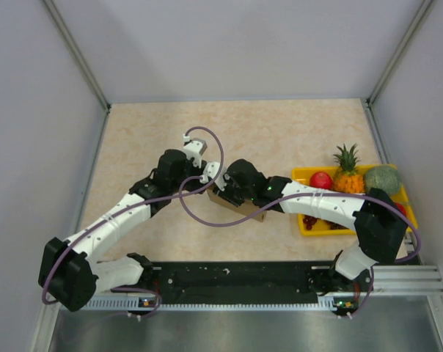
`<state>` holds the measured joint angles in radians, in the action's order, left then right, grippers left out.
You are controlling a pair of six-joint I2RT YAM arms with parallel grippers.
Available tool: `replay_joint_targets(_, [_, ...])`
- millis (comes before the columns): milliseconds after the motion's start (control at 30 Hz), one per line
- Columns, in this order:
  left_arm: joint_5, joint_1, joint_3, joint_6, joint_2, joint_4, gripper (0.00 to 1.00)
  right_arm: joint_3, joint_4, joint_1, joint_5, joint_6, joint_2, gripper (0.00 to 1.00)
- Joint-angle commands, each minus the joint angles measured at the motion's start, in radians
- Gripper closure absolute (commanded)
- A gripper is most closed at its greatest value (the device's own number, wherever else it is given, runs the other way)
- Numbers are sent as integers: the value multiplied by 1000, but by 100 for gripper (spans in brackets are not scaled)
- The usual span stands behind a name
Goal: Fold the paper box
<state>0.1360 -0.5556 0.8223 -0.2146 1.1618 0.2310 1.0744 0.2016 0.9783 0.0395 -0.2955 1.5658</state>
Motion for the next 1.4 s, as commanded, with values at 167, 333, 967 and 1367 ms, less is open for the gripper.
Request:
replay_joint_targets(167, [-30, -6, 89, -14, -48, 25, 67, -2, -4, -10, -30, 13, 36, 83])
replay_joint_targets(333, [-21, -6, 104, 4, -31, 42, 73, -4, -1, -10, -29, 13, 34, 83])
replay_joint_targets(967, [4, 14, 135, 81, 33, 96, 78, -5, 1, -10, -36, 13, 34, 83])
replay_joint_targets(1367, [-6, 14, 136, 96, 55, 123, 78, -5, 2, -12, -36, 13, 39, 83])
